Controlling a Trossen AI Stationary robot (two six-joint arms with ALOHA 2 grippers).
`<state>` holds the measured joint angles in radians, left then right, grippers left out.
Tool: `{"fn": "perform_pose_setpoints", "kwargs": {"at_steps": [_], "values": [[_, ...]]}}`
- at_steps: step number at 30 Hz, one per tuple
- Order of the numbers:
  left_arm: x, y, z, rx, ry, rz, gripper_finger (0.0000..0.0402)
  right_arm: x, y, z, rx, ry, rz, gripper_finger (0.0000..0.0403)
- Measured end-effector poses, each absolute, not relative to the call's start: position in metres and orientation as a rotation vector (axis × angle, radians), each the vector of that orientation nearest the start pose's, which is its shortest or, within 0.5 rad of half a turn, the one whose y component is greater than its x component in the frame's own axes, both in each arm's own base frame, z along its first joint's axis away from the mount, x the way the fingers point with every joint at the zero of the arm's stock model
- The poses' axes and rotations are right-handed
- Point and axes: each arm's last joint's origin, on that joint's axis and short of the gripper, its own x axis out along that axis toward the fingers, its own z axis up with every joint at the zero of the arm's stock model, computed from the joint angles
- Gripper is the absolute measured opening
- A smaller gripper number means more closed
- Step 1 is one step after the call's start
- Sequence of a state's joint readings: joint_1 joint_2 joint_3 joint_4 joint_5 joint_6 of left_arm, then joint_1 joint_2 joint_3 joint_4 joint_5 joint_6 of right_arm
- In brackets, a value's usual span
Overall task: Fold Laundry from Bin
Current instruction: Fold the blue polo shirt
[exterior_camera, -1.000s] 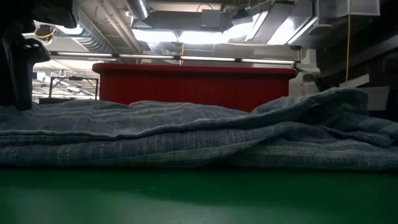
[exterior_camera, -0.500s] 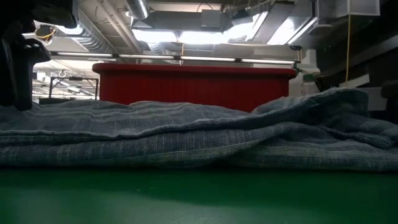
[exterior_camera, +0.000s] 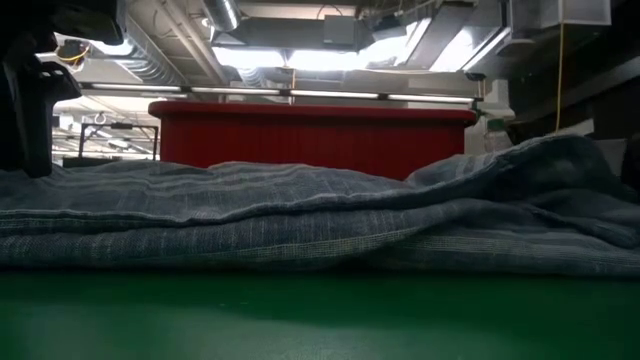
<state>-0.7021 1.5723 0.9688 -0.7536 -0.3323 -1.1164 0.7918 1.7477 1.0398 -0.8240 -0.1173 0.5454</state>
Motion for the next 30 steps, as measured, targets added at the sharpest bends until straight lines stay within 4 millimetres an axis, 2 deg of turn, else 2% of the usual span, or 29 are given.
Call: {"fn": "perform_pose_setpoints", "kwargs": {"at_steps": [6, 19, 25, 30], "values": [[0.217, -0.171, 0.185, -0.303, 1.149, 0.358, 0.0160, 0.213, 0.224, 0.192, -0.063, 1.662, 0.338, 0.0005], [0.217, -0.171, 0.185, -0.303, 1.150, 0.357, 0.0160, 0.230, 0.242, 0.292, -0.011, 1.525, 0.444, 0.0008], [0.217, -0.171, 0.185, -0.302, 1.150, 0.357, 0.0160, 0.229, 0.239, 0.321, -0.018, 1.503, 0.434, 0.0003], [0.219, -0.172, 0.186, -0.301, 1.118, 0.362, 0.0160, 0.225, 0.235, 0.326, -0.022, 1.539, 0.374, 0.0006]]}}
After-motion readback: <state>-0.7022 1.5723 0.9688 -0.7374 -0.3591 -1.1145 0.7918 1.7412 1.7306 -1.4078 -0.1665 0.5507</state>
